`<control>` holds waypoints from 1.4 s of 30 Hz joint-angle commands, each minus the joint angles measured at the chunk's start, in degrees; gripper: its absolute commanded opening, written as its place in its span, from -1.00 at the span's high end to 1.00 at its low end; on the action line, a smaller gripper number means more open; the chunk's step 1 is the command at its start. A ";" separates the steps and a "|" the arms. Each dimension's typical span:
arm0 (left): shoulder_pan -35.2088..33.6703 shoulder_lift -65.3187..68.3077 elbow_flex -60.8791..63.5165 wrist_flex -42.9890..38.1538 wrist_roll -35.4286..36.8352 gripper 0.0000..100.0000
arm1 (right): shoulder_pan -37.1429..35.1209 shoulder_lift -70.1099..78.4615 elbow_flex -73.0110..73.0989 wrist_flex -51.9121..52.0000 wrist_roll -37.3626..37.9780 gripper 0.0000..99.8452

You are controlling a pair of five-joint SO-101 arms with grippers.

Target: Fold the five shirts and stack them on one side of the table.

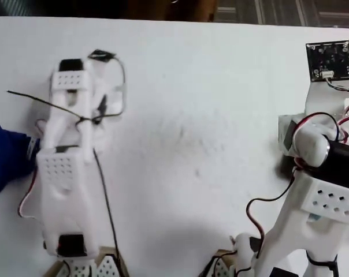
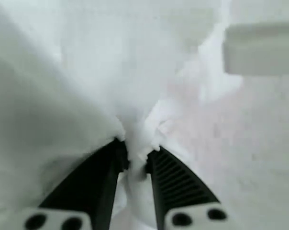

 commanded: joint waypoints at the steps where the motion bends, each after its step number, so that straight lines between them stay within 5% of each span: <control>1: 9.14 -0.88 -10.07 6.15 2.11 0.95 | -0.04 -0.48 0.09 -1.01 0.35 0.54; 11: 18.46 -6.15 -34.68 8.35 8.44 0.95 | 1.36 -0.66 0.09 -0.66 0.44 0.54; 20: 25.23 -21.19 -38.29 8.18 13.89 0.95 | 5.49 -0.57 0.09 -0.66 0.62 0.54; 27: 19.87 -23.47 -36.09 8.18 17.85 0.92 | 5.14 -0.57 0.09 -0.66 0.35 0.54; 33: 17.49 -20.57 -26.24 8.18 18.11 0.43 | 5.14 -0.57 0.09 -0.57 0.35 0.54; 42: 2.46 -19.34 -22.90 8.18 18.11 0.51 | 3.21 -0.48 0.09 0.04 0.35 0.54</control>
